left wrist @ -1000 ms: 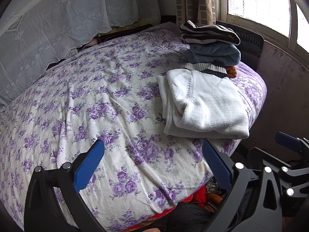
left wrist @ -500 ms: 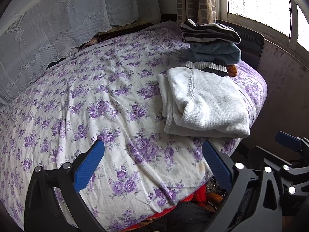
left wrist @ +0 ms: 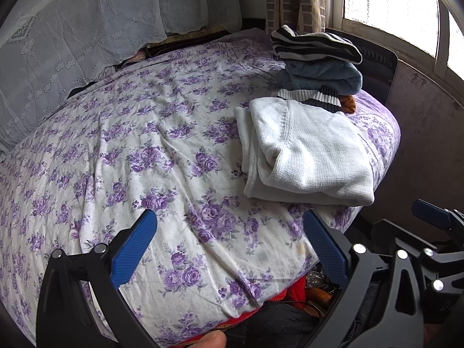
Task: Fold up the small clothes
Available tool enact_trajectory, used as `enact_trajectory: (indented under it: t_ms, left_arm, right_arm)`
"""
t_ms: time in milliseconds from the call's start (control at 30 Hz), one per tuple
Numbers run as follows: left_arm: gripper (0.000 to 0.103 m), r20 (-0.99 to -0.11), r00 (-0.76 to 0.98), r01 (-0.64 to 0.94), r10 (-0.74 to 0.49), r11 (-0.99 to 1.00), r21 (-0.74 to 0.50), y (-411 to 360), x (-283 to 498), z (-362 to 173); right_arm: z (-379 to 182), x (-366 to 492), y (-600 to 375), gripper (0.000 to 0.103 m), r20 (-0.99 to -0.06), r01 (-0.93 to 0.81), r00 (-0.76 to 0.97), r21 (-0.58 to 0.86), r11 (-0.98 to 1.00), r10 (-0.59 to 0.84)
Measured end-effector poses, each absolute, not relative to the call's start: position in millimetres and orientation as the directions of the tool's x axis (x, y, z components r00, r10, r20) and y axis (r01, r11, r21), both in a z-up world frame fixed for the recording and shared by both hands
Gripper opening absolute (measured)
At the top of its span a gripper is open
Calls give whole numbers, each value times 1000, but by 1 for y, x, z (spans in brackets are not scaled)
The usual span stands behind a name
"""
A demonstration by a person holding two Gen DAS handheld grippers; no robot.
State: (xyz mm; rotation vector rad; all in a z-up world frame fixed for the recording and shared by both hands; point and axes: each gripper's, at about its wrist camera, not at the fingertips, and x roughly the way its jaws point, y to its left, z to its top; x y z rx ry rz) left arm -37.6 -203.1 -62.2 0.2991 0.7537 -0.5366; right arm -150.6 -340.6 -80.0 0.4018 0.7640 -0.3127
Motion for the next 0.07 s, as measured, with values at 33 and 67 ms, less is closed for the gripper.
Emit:
enact_trajectory:
  t_ms: [33, 67]
  left_arm:
    - [99, -714, 605, 559, -352, 827, 66, -204, -37, -62]
    - [99, -714, 605, 558, -352, 827, 65, -203, -37, -62]
  right_arm:
    - [-81, -151, -340, 100, -720, 413, 682, 237, 879, -127]
    - [-81, -151, -339, 100, -720, 413, 683, 237, 879, -126]
